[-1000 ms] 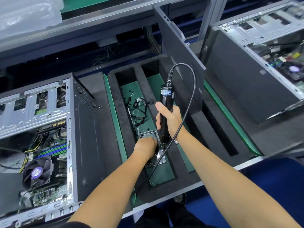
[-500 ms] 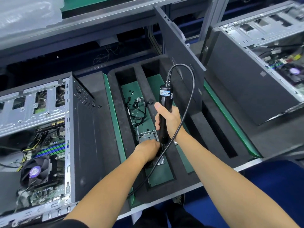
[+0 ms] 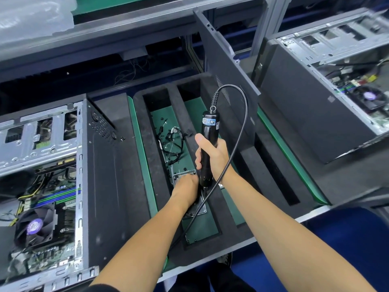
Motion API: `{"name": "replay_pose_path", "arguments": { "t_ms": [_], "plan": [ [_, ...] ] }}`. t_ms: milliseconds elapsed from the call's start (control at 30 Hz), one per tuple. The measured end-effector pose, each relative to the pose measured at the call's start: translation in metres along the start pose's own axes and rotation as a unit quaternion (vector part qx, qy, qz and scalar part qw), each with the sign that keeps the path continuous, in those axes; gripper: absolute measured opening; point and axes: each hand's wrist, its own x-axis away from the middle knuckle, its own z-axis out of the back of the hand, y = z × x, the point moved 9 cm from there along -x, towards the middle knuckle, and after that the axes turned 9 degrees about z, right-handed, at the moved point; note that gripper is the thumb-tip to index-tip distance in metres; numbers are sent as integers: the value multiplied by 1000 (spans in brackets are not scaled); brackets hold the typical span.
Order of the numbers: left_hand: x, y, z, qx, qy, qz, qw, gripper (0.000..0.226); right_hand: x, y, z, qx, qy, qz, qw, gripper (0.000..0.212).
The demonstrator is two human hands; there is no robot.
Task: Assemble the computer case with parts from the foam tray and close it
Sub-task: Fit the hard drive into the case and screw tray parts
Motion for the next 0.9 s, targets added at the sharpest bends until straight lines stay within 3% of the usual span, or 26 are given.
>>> {"name": "replay_pose_path", "arguments": {
  "t_ms": [200, 400, 667, 900],
  "plan": [
    [2, -2, -1, 52, -20, 11, 998, 20, 0, -1, -2, -1, -3, 0, 1000, 47],
    [3, -14, 0, 147, -7, 79, 986, 19, -1, -1, -2, 8, -6, 5, 1000, 50],
    [4, -20, -3, 94, -42, 119, 987, 23, 0, -3, -3, 15, -7, 11, 1000, 48],
    [4, -23, 5, 139, -37, 139, 980, 12, 0, -4, -2, 9, -9, 9, 1000, 48]
  ]
}}
